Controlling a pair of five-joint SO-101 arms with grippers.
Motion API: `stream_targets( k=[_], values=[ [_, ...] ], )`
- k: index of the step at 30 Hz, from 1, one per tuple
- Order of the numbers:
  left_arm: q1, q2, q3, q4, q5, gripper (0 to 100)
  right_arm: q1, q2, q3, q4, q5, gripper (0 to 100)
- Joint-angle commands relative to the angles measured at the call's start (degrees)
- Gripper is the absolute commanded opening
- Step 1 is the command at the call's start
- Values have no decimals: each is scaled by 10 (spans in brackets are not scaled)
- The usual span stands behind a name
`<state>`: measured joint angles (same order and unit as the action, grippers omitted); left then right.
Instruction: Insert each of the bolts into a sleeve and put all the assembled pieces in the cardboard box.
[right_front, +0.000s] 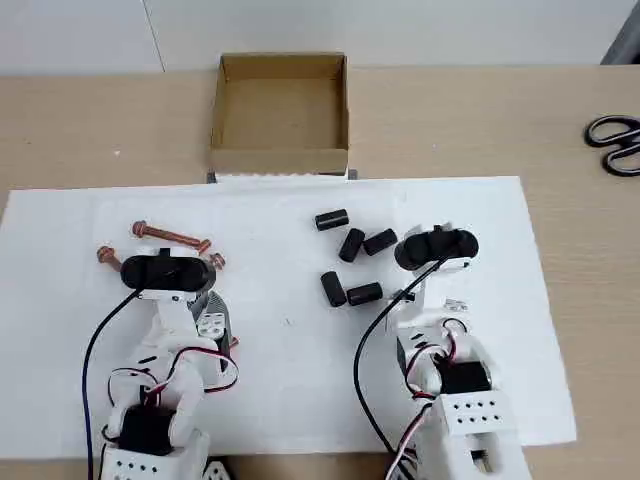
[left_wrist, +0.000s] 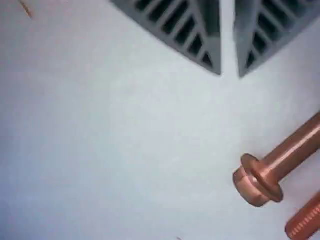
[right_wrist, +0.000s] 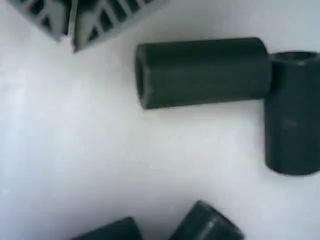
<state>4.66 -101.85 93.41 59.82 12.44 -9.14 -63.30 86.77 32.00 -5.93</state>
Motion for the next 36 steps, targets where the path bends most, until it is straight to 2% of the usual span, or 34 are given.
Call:
stream_targets(
  k=[1,30,36],
  values=[
    [1,-4,-2,-13,-2,8,-1,-10,-6,-13,3,3],
    [3,-4,-2,-15,-4,8,-2,-10,-7,-13,2,3],
    [80,-4,-2,-17,-2,9,-65,-10,-9,6,2,3]
  ],
)
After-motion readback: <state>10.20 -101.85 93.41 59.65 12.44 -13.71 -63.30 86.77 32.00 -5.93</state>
